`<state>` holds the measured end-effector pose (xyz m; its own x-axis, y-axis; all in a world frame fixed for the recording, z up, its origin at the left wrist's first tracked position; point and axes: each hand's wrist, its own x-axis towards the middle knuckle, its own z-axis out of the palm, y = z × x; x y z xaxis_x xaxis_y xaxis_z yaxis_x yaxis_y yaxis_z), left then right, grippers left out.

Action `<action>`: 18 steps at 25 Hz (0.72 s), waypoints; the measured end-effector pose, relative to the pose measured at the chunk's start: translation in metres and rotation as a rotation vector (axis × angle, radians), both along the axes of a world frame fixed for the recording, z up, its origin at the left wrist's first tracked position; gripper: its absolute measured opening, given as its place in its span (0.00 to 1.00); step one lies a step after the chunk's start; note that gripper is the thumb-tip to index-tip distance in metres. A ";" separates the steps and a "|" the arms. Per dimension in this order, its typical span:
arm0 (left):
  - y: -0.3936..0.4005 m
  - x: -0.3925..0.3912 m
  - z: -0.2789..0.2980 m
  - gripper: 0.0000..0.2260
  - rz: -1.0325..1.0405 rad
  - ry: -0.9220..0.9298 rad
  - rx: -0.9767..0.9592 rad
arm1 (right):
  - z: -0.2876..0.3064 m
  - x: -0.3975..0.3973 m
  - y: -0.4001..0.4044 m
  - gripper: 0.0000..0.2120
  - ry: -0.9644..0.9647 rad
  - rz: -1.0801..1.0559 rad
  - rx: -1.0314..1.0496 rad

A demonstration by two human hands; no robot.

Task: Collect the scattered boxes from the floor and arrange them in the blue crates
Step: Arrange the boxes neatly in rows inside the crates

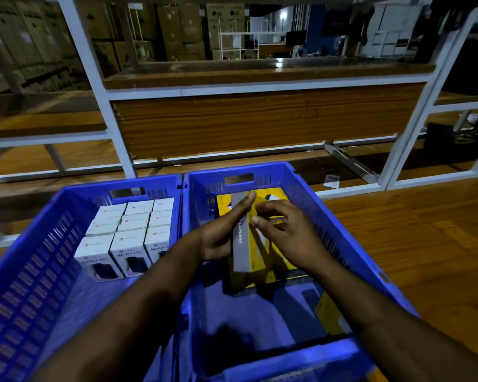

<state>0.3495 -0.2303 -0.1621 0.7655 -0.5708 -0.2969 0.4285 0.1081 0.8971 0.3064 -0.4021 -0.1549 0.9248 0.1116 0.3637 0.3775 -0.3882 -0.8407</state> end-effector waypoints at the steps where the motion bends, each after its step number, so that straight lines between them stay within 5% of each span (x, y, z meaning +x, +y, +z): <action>1: 0.002 0.001 0.000 0.27 0.006 0.000 -0.006 | -0.003 0.000 0.001 0.18 0.046 0.079 0.028; 4: 0.007 0.006 0.001 0.15 0.101 -0.021 0.056 | -0.007 0.003 0.002 0.18 0.127 0.246 0.038; 7: 0.008 0.012 -0.005 0.13 0.229 0.059 0.084 | -0.015 0.017 -0.005 0.24 0.156 -0.037 -0.101; 9: 0.010 0.015 -0.009 0.10 0.297 0.073 0.158 | -0.011 0.019 -0.012 0.28 0.410 -0.152 -0.121; 12: 0.013 0.014 -0.011 0.10 0.385 0.035 0.312 | -0.004 0.005 -0.012 0.32 0.828 -0.015 0.163; 16: 0.004 0.010 -0.021 0.36 0.121 -0.287 1.092 | -0.006 -0.005 -0.008 0.44 0.890 0.109 -0.017; 18: 0.000 0.006 -0.023 0.40 -0.029 -0.328 1.273 | -0.008 -0.004 -0.007 0.46 0.902 0.109 -0.197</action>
<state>0.3560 -0.2303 -0.1850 0.8967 -0.0486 -0.4400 0.1604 -0.8907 0.4253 0.3026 -0.4088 -0.1634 0.8293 0.1979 -0.5227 -0.3442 -0.5558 -0.7567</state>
